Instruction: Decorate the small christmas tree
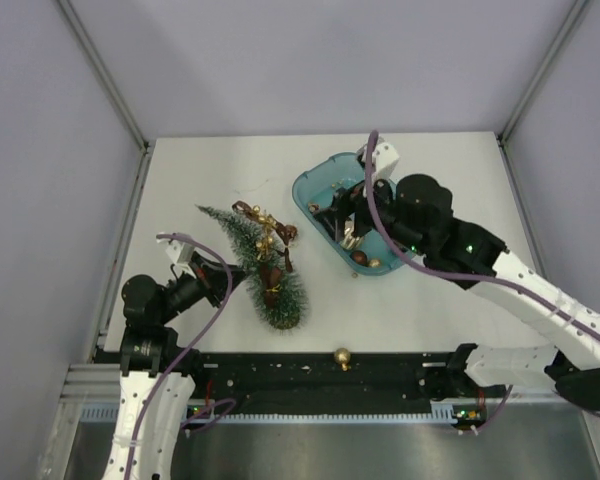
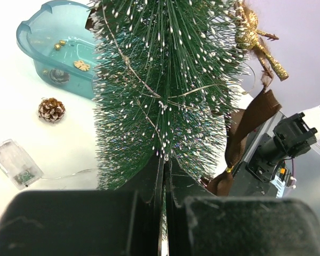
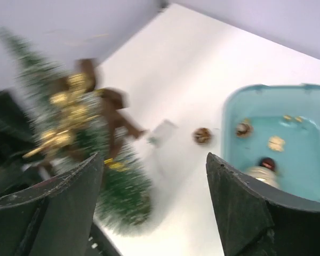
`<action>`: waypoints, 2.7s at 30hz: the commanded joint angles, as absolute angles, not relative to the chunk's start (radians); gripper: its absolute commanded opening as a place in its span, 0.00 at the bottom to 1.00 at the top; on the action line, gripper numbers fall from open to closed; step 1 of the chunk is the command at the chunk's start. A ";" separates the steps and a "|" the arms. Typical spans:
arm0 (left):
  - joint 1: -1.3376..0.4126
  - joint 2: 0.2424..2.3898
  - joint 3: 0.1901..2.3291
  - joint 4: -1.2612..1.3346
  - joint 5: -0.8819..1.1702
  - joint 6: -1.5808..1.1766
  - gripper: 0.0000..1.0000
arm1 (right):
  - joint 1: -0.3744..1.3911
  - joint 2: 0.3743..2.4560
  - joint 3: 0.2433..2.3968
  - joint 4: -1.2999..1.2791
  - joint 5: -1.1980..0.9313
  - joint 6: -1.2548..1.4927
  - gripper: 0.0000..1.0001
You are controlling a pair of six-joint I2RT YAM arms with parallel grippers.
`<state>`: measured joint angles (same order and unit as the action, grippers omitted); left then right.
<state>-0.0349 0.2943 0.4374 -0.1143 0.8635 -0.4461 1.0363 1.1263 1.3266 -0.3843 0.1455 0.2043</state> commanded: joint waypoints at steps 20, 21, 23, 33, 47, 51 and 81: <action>-0.035 0.227 0.439 -0.126 0.836 -0.410 0.00 | 0.543 1.577 1.141 -0.491 0.125 0.382 0.72; -0.035 0.227 0.439 -0.127 0.835 -0.408 0.00 | 0.540 1.588 1.135 -0.479 0.100 0.383 0.71; -0.035 0.227 0.440 -0.129 0.831 -0.407 0.00 | 0.537 1.606 1.134 -0.469 0.058 0.385 0.71; -0.035 0.224 0.445 -0.143 0.819 -0.402 0.00 | 0.537 1.724 1.138 -0.489 0.006 0.377 0.61; -0.037 0.227 0.443 -0.146 0.819 -0.397 0.00 | 0.535 1.694 1.155 -0.498 -0.003 0.393 0.22; -0.035 0.230 0.443 -0.146 0.824 -0.397 0.00 | 0.535 1.570 1.176 -0.529 0.054 0.394 0.18; -0.035 0.198 0.431 -0.137 0.830 -0.408 0.00 | 0.785 1.063 0.778 0.324 -0.664 0.684 0.16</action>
